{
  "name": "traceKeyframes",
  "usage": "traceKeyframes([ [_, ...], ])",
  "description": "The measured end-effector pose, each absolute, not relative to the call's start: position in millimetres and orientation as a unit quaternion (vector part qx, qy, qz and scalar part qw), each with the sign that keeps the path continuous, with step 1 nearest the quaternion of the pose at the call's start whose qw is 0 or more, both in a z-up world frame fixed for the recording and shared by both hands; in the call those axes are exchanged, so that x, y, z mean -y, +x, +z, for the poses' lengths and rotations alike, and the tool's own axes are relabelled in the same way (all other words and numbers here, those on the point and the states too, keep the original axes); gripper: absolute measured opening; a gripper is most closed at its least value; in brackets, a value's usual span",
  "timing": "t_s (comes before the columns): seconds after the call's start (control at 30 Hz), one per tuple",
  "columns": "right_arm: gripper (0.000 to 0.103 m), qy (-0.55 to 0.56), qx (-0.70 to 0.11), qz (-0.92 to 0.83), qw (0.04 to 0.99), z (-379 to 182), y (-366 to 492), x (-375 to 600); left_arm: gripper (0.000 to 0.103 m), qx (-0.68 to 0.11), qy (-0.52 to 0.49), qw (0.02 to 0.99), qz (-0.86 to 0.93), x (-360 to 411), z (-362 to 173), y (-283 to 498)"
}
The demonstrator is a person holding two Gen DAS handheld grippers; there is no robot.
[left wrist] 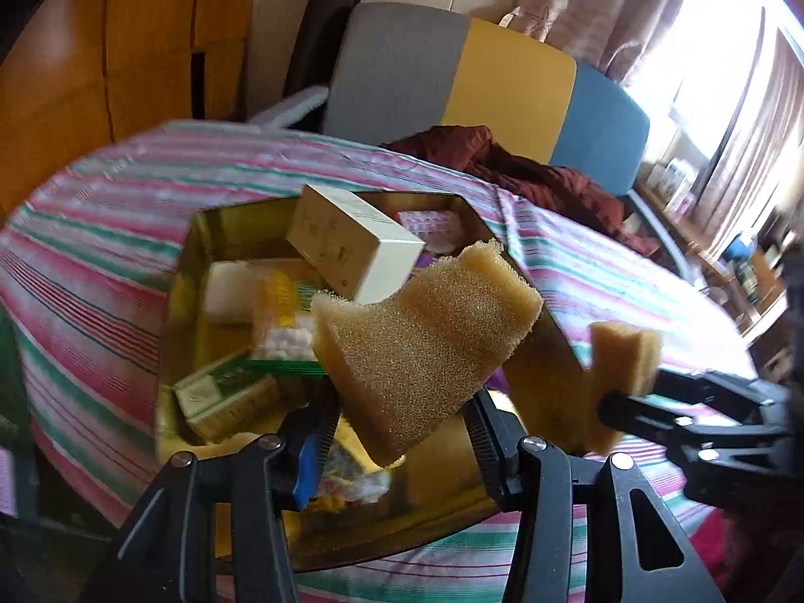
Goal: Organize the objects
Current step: 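Carry both yellow sponges over the gold tray and open both grippers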
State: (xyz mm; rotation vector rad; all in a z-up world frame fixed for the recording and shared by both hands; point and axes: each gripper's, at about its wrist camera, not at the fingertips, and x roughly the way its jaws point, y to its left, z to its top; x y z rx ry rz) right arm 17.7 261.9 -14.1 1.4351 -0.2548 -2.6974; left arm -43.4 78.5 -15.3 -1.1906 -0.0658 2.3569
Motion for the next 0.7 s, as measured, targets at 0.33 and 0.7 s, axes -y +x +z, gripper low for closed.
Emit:
traceKeyframes([
  [0.33, 0.068, 0.493, 0.053, -0.867, 0.055, -36, -3, -238, 0.067, 0.093, -0.467, 0.273, 0.836, -93, -17, -73],
  [0.7, 0.072, 0.479, 0.075, -0.873, 0.046, -32, 8, -249, 0.068, 0.044, -0.45, 0.23, 0.862, -83, -18, -61],
])
